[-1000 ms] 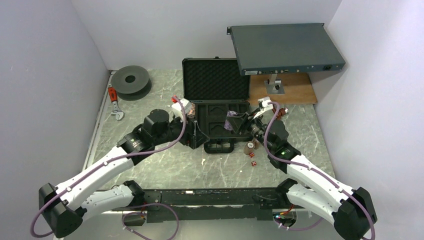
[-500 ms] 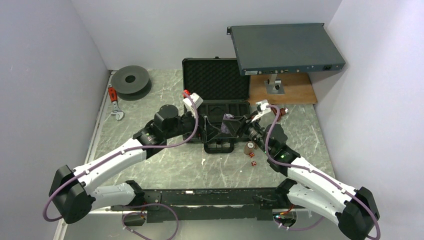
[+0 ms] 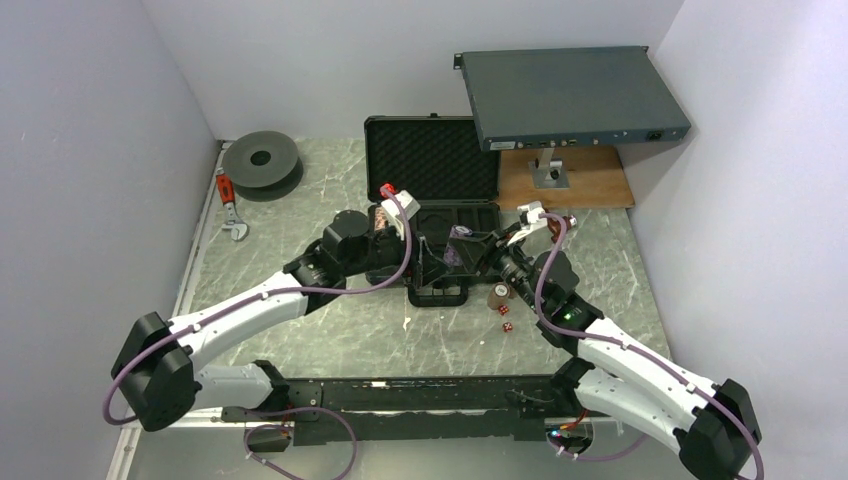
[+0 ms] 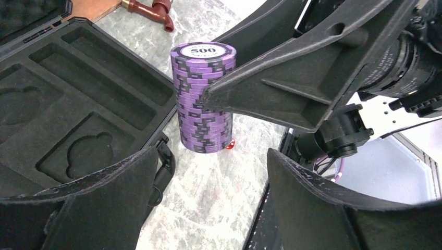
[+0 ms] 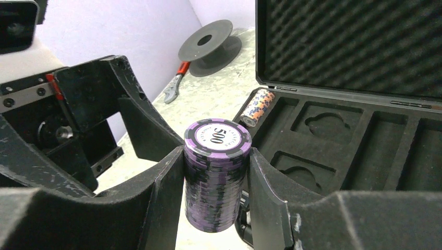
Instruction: Pack up texas hold em set
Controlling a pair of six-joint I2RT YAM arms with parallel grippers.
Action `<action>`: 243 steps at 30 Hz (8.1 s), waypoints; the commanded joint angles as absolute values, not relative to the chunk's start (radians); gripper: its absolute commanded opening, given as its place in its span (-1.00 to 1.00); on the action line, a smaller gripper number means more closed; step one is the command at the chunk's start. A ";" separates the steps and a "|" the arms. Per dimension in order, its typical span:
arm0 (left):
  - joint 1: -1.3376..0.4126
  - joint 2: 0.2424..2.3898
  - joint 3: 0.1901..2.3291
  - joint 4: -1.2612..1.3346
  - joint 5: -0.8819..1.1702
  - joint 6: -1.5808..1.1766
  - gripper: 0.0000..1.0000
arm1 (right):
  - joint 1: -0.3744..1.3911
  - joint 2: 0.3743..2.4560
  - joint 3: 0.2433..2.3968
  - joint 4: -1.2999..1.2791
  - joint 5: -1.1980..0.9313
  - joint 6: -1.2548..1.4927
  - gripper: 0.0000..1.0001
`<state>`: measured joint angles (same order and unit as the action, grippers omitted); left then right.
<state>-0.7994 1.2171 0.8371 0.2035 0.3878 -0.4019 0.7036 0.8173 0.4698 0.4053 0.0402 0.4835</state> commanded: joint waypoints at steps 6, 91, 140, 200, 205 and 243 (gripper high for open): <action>-0.803 1.270 0.844 0.322 0.395 -0.358 0.62 | 0.699 0.806 0.484 0.574 -0.039 0.551 -1.00; -0.815 1.332 1.044 -0.422 -0.426 -0.558 -1.00 | 0.727 0.830 0.494 0.480 0.223 0.533 0.99; -0.688 1.662 1.208 -0.448 -0.346 -0.555 0.03 | 0.752 0.803 0.472 0.495 0.272 0.506 0.99; -0.762 1.578 1.022 -0.411 -0.392 -0.636 -0.93 | 0.758 0.842 0.468 0.518 0.281 0.502 0.99; -0.761 1.588 1.024 -0.397 -0.404 -0.638 -0.92 | 0.758 0.843 0.467 0.521 0.282 0.502 0.99; -0.662 1.633 1.095 -0.253 -0.389 -0.538 -0.72 | 0.792 0.844 0.446 0.561 0.321 0.471 0.99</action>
<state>-0.6704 1.6531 1.0710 -0.3801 -0.3897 -0.5587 0.7826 0.8436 0.4473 0.5030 0.3061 0.4892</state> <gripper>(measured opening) 0.136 0.993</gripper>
